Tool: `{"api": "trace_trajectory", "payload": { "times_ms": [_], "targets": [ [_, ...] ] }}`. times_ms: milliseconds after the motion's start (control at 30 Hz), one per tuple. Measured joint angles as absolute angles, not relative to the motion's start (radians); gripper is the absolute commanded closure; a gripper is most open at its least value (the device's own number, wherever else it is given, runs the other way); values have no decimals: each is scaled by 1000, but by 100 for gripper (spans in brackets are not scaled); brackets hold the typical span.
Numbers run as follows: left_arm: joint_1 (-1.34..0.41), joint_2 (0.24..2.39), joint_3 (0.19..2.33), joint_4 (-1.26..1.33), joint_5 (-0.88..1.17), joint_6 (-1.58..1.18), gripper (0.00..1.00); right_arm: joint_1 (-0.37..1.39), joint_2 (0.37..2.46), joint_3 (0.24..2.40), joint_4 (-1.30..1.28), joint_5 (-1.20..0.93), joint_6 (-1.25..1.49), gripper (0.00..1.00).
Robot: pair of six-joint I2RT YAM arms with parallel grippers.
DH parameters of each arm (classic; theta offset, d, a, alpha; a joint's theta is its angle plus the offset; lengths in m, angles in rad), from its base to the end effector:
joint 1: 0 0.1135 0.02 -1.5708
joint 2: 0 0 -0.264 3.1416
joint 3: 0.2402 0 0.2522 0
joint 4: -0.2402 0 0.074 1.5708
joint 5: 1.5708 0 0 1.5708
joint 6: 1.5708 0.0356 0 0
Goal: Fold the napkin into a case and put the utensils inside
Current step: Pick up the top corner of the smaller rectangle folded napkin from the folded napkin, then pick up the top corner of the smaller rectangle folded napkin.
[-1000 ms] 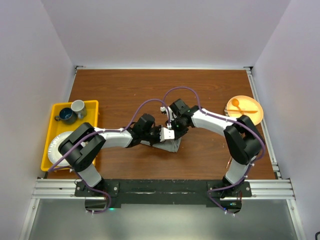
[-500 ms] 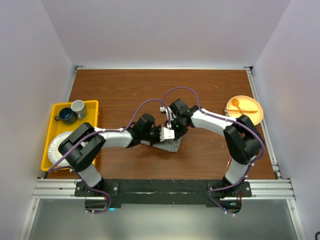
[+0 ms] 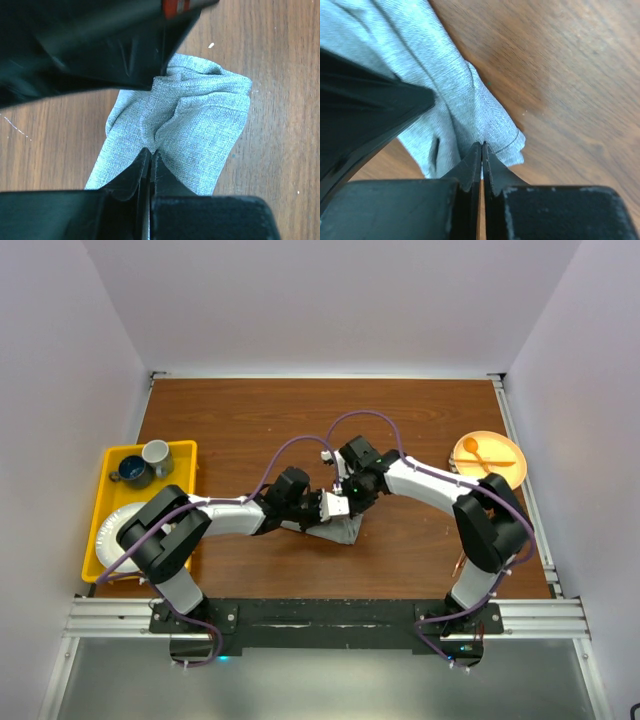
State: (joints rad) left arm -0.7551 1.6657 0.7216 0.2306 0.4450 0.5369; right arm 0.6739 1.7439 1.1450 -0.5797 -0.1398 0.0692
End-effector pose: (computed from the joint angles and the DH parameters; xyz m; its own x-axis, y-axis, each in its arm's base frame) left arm 0.2207 -0.2288 0.1436 0.0281 0.6075 -0.7938 0.9790 0.1437 0.1446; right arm 0.2652 0.2182 0.1841 -0.7659 -0.5241 -0.3724 -0.6081 0.7786 0.1549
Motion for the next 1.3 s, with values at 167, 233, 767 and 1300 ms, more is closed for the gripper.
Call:
{"api": "trace_trajectory", "payload": {
  "times_ms": [167, 233, 767, 1300],
  "targets": [
    [-748, 1673, 734, 219, 452, 511, 100, 666, 1693, 1147, -581, -140, 68, 100],
    [-741, 1682, 750, 204, 461, 499, 100, 661, 1686, 1147, -581, -140, 68, 100],
    [-664, 1818, 950, 34, 664, 376, 100, 626, 1685, 1137, -537, -67, 72, 100],
    [-564, 1866, 955, 17, 764, 165, 100, 613, 1611, 1086, -459, -71, 88, 100]
  ]
}}
